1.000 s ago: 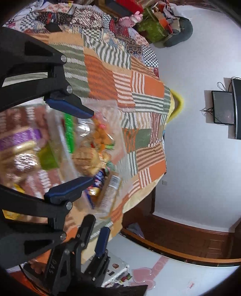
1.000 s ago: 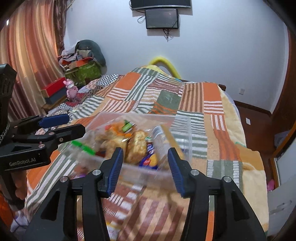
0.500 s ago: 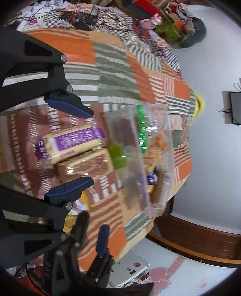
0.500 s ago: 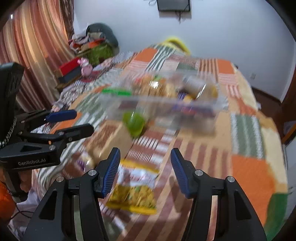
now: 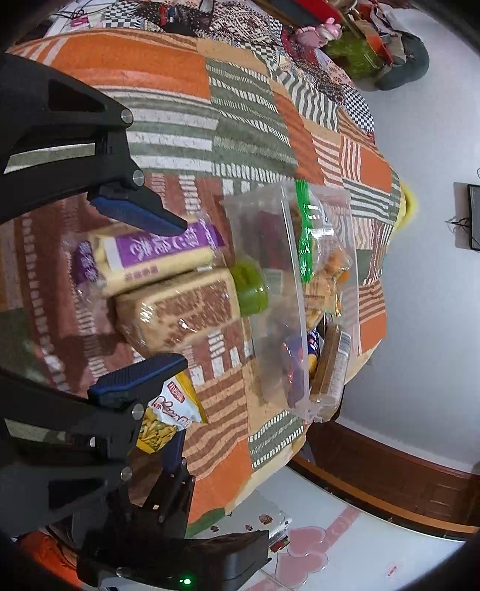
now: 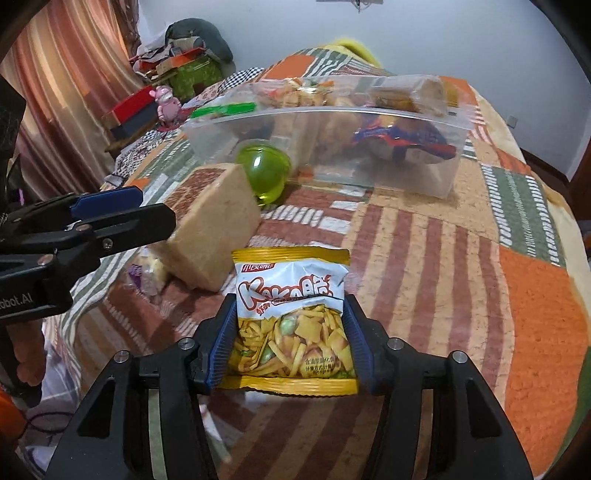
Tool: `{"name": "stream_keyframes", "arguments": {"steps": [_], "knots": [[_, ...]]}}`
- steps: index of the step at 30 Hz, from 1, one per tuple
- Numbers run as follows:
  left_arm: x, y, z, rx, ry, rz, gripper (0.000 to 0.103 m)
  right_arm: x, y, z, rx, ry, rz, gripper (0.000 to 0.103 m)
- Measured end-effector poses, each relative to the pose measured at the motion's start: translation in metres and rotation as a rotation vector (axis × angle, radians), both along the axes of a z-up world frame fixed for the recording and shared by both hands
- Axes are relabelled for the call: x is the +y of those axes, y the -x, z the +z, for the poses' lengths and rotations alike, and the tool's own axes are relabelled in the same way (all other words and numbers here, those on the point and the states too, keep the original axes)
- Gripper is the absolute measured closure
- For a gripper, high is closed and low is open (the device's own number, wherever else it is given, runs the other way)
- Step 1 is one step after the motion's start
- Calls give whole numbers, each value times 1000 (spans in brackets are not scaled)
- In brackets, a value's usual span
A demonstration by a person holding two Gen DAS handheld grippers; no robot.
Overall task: Organize snacks
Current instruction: 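Grasp the square bread loaf with the left tool while the right tool grasps the yellow chip bag, then carry the bread loaf and chip bag over the box and lower them in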
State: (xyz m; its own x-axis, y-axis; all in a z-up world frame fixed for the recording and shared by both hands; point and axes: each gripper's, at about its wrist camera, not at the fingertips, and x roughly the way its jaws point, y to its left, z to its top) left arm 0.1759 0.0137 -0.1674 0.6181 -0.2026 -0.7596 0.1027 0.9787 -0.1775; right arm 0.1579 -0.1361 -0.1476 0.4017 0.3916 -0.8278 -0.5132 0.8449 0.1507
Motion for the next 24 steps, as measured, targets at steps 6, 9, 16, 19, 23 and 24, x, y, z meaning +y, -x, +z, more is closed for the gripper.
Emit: {"name": "stream_keyframes", "arguments": {"steps": [6, 9, 16, 19, 23, 24], "knots": [[-16, -20, -18, 46, -4, -27, 54, -18, -1, 4, -28, -3, -37, 58], [-19, -27, -28, 60, -8, -18, 67, -26, -2, 6, -41, -7, -59, 61], [-18, -25, -24, 42, 5, -16, 68, -41, -4, 16, -62, -23, -93, 63], [-16, -21, -12, 16, 7, -13, 68, -45, -4, 24, -80, -36, -101, 63], [-14, -19, 6, -30, 12, -13, 68, -47, -7, 37, -114, -53, -104, 63], [-13, -19, 11, -40, 11, -14, 68, -46, -8, 41, -123, -57, -104, 63]]}}
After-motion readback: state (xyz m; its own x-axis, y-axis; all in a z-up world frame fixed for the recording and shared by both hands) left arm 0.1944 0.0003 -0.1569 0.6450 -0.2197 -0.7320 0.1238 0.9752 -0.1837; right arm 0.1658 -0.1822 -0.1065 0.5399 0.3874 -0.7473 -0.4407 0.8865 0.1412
